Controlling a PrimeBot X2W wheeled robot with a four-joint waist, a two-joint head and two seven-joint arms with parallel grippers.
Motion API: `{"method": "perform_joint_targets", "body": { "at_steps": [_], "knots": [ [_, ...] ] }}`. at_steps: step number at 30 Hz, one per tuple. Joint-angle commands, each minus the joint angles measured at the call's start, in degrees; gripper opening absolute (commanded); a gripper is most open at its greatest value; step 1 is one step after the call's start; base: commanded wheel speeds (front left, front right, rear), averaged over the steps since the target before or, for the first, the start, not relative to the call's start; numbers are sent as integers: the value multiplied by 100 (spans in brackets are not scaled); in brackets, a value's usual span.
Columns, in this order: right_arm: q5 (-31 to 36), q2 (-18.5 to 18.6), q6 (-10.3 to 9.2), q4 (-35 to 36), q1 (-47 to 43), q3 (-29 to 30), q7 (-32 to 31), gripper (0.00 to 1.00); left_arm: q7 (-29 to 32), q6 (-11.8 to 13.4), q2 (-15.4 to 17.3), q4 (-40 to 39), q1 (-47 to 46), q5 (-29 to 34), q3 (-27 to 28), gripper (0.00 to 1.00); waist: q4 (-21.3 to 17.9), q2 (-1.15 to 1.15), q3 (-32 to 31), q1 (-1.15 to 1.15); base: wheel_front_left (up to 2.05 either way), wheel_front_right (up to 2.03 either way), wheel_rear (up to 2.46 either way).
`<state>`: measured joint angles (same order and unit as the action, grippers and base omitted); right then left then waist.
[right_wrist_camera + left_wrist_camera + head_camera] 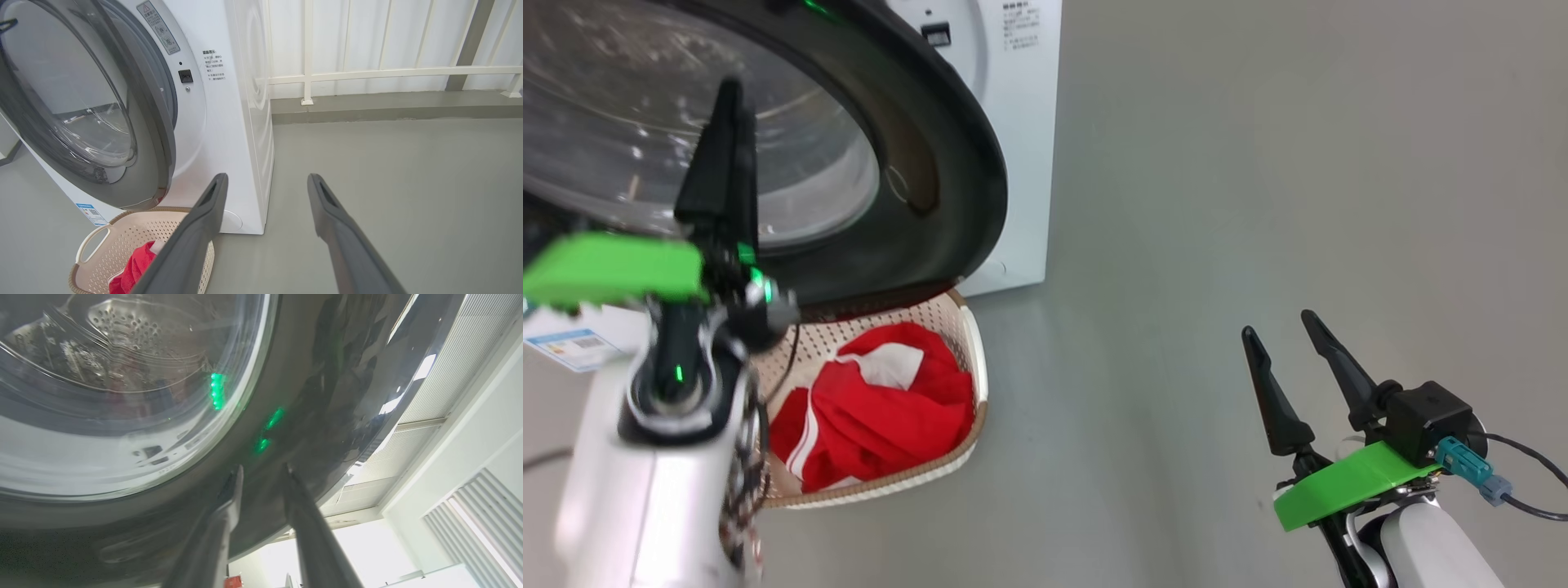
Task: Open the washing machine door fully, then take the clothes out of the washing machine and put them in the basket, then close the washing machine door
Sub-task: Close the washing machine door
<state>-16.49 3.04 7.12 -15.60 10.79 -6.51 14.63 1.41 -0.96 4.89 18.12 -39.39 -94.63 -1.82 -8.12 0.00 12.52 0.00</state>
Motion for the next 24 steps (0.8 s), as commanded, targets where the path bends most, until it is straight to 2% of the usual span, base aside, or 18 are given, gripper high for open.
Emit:
{"method": "perform_joint_targets", "body": {
  "at_steps": [1,6,9,15,20,24],
  "knots": [
    [56,-3,36,117,46,-106,37,100,-3,-57,246,-201,129,107,110,100,74,0,-189,0,0,0,0],
    [38,-5,36,94,-72,-99,37,100,-46,-262,357,-438,883,259,100,100,171,0,-518,0,0,0,0],
    [30,-7,36,118,-161,-98,37,100,-261,-404,515,-552,1399,600,92,100,227,0,-720,0,0,0,0],
    [17,-10,36,124,-375,-63,37,100,-1135,-428,1147,-510,2348,2395,-349,100,317,0,-1122,0,0,0,0],
    [13,-12,36,165,-535,-7,37,100,-1539,-271,1422,-685,2934,3596,-556,100,393,0,-1298,0,0,0,0],
    [11,-14,36,171,-622,4,37,100,-1631,-161,1471,-893,3302,4545,-467,100,426,0,-1381,0,0,0,0]
  ]
}}
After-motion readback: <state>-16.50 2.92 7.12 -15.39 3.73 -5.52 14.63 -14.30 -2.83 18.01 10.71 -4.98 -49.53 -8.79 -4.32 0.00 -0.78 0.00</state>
